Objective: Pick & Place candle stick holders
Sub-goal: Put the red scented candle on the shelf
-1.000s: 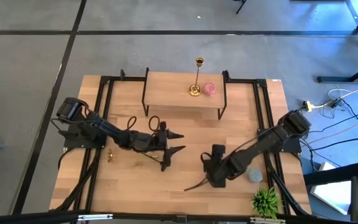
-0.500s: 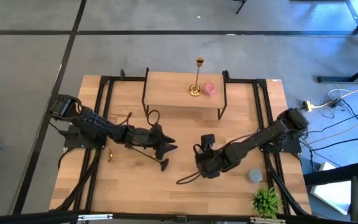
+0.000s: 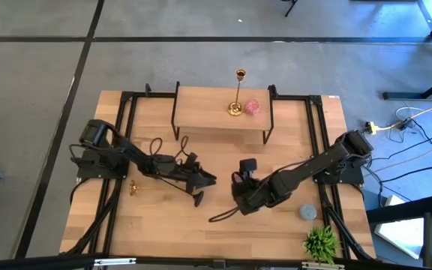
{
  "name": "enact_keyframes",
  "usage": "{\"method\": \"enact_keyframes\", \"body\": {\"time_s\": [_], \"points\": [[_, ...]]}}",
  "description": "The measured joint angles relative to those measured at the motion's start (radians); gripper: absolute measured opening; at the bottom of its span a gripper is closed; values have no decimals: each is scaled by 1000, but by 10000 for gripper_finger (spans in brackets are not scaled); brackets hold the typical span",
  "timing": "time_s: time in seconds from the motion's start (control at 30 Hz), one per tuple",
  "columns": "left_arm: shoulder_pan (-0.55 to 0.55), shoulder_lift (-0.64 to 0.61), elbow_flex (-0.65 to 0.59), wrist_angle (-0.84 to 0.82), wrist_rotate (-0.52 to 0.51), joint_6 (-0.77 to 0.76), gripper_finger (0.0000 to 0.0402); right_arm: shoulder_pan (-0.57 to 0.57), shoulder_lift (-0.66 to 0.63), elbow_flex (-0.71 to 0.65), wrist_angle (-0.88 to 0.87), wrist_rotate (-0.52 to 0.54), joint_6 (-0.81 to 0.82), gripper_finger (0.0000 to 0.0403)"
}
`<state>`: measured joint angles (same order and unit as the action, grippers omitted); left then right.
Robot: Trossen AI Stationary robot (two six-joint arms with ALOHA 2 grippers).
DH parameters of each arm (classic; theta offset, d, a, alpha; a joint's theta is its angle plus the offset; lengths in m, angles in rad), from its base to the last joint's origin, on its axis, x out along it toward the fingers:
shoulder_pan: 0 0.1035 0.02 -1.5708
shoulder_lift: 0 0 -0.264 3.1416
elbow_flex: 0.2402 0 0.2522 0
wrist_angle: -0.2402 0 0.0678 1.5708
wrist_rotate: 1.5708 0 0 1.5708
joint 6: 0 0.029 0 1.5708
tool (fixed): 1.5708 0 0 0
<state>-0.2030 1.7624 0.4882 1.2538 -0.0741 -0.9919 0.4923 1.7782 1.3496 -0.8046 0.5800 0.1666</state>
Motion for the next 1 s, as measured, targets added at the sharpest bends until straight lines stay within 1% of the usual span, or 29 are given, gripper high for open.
{"method": "enact_keyframes", "body": {"time_s": [0.13, 0.27, 0.47, 0.73, 1.0], "points": [[4, 77, 87, 6, 14, 30, 221, 0, 0, 36, 0, 23, -22, 302], [22, 131, 123, 19, 17, 34, 221, -1, 0, 66, 0, 23, -43, 302], [42, 193, 124, 195, 13, 10, 221, -1, 0, 73, -1, 23, -52, 302], [47, 199, 156, 184, 24, 2, 221, -4, 7, 73, 3, 39, -71, 302], [48, 201, 200, 116, 36, 8, 221, -16, 11, 73, 3, 37, -76, 302]]}}
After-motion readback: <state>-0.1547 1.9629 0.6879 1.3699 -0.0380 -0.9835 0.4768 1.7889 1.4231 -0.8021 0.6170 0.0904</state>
